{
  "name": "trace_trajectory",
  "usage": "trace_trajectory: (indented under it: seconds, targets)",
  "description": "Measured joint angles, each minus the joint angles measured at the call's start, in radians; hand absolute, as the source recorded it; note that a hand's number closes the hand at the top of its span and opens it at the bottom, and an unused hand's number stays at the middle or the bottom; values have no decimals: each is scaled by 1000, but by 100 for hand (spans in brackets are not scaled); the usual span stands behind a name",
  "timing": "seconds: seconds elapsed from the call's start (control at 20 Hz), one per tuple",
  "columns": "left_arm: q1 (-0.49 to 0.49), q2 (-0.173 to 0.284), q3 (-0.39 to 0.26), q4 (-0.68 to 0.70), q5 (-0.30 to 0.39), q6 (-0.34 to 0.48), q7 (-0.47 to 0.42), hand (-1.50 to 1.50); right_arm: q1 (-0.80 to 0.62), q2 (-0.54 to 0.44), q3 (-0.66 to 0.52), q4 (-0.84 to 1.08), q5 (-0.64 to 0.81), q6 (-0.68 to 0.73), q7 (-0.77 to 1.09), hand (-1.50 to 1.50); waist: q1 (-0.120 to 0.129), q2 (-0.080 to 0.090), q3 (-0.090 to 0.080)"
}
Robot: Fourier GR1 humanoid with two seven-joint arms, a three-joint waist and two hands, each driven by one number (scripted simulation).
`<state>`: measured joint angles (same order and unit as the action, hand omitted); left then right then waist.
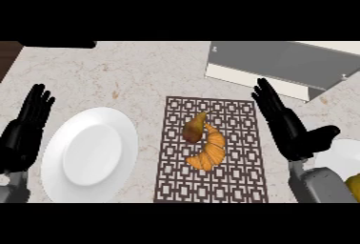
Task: Pick the croissant from the placemat and place it in the tiered shelf
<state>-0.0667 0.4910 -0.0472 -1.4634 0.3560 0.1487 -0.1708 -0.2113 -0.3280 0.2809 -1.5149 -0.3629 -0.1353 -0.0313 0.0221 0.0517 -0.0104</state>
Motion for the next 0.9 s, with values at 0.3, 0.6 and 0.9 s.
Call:
trace_trajectory:
  seconds: [0.3, 0.6, 0.9]
  targets:
    - [71, -26, -17, 89, 18, 25, 119, 0, 94, -56, -90, -45, 174, -280, 2, 150, -87, -51, 3]
    - [106, -65, -44, 125, 51, 31, 220, 0, 344, -55, -128, -26, 320, -575, 116, -150, -135, -58, 4]
    - [60, -83, -73, 122, 51, 33, 306, 0, 620, -15, 23, -292, 491, -738, 154, -150, -86, -60, 9]
